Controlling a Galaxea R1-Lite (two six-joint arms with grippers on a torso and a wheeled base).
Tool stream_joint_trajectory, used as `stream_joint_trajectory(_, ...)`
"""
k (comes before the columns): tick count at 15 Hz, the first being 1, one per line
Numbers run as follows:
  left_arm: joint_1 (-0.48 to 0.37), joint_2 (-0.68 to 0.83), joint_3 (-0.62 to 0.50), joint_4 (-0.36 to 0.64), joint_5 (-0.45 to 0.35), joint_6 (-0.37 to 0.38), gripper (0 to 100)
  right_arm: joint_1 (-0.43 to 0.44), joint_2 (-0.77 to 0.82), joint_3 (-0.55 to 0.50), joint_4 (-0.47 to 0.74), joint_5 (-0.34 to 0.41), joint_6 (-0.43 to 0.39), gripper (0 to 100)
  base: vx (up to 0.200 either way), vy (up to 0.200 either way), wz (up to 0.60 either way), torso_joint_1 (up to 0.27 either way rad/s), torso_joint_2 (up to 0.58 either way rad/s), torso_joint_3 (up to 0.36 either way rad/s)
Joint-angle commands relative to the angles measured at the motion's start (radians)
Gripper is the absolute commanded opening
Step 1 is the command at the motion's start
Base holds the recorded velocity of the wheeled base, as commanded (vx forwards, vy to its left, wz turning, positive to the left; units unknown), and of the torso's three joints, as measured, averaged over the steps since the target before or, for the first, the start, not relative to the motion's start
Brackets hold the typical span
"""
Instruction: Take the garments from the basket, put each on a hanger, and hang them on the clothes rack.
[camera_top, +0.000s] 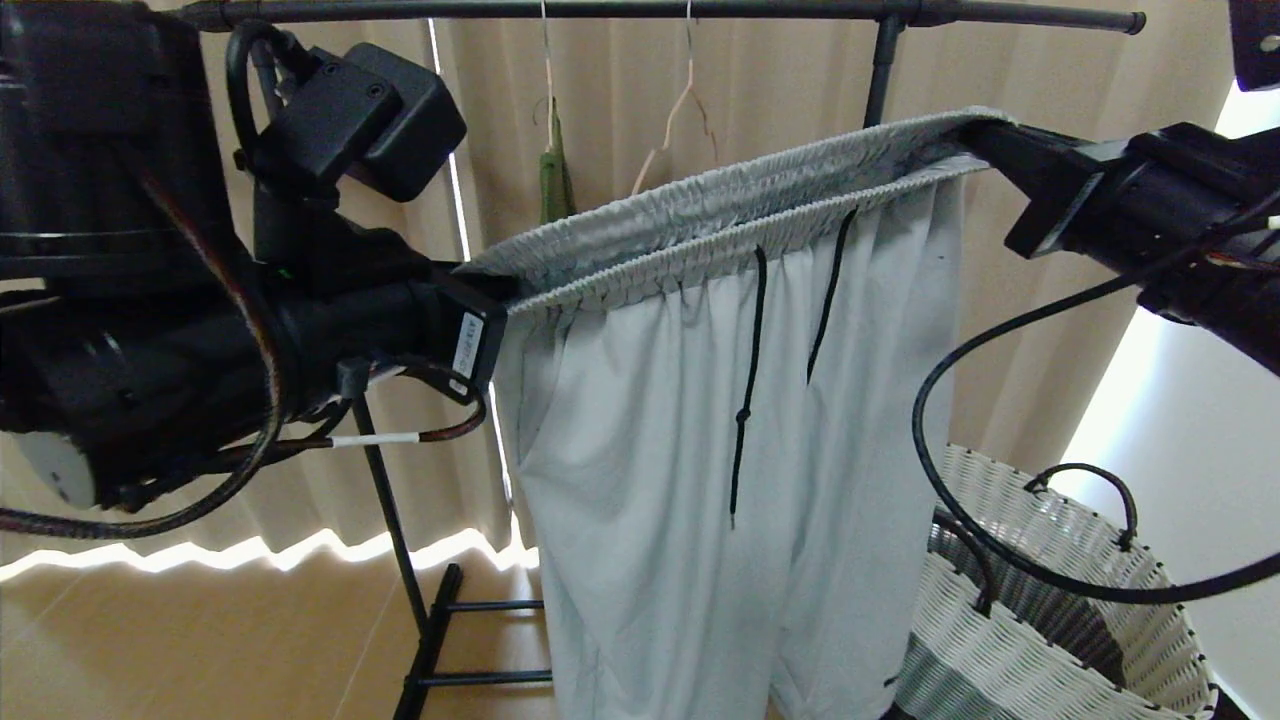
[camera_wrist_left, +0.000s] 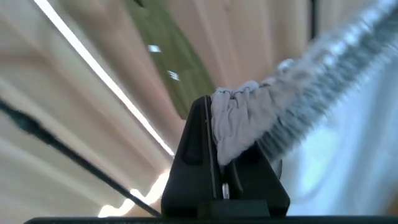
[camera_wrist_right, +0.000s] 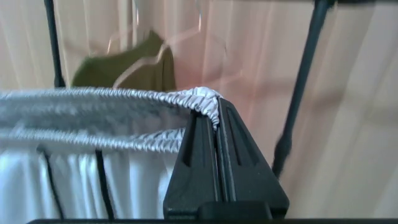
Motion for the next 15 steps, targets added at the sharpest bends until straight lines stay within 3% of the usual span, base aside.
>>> stream_joint_trajectory(1, 0.000, -0.070, 0.039, 0.015, -0.052, 0.000, 0, 0.005, 0.097, -0.028, -0.048, 0.004, 0.003, 0, 0.000, 0.000, 0.00, 0.000, 0.00, 0.000)
stream_joint_trajectory(4, -0.020, -0.074, 0.067, 0.013, -0.076, 0.000, 0, 0.034, 0.129, -0.038, -0.114, 0.004, 0.003, 0, 0.000, 0.000, 0.00, 0.000, 0.00, 0.000)
stream_joint_trajectory(10, -0.022, -0.051, 0.056, 0.002, -0.075, 0.003, 0, 0.037, 0.094, -0.024, -0.087, -0.005, 0.000, 0, 0.000, 0.000, 0.00, 0.000, 0.00, 0.000)
stream_joint_trajectory(15, -0.013, 0.049, -0.038, -0.067, -0.043, 0.003, 0, 0.034, -0.097, -0.024, 0.172, -0.015, 0.001, 0, 0.000, 0.000, 0.00, 0.000, 0.00, 0.000)
